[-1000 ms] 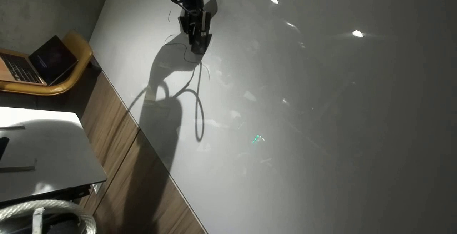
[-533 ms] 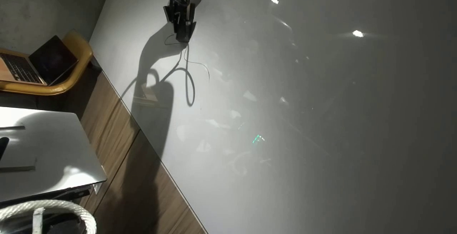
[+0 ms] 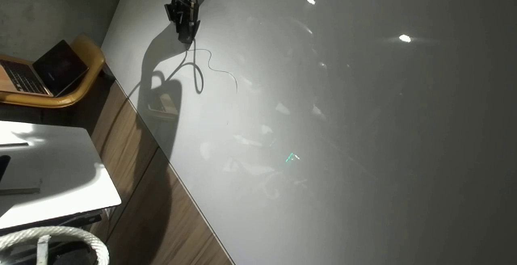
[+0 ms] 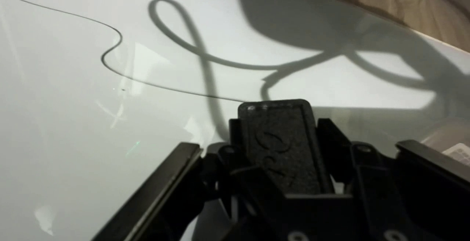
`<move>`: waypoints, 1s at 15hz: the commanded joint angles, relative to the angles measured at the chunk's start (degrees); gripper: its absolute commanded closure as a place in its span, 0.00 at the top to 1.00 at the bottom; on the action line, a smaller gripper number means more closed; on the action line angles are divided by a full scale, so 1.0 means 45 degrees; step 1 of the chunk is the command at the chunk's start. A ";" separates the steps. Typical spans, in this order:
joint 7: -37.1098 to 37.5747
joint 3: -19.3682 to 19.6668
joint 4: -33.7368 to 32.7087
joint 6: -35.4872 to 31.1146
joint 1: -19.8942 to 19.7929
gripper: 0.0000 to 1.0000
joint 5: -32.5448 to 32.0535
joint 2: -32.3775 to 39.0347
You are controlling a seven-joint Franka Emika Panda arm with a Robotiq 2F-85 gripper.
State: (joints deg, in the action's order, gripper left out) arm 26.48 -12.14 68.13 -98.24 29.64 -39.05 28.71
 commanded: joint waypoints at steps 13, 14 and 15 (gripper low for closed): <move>-0.3400 0.1741 -0.7106 0.3221 0.1747 0.28 -0.0855 0.2949; -0.3543 0.1963 -0.7392 0.3380 0.1766 0.28 -0.0810 0.2995; -0.3645 0.2146 -0.7651 0.3533 0.1771 0.28 -0.0703 0.3052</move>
State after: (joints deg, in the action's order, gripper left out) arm 14.68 -6.99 40.25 -81.18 37.91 -41.37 40.45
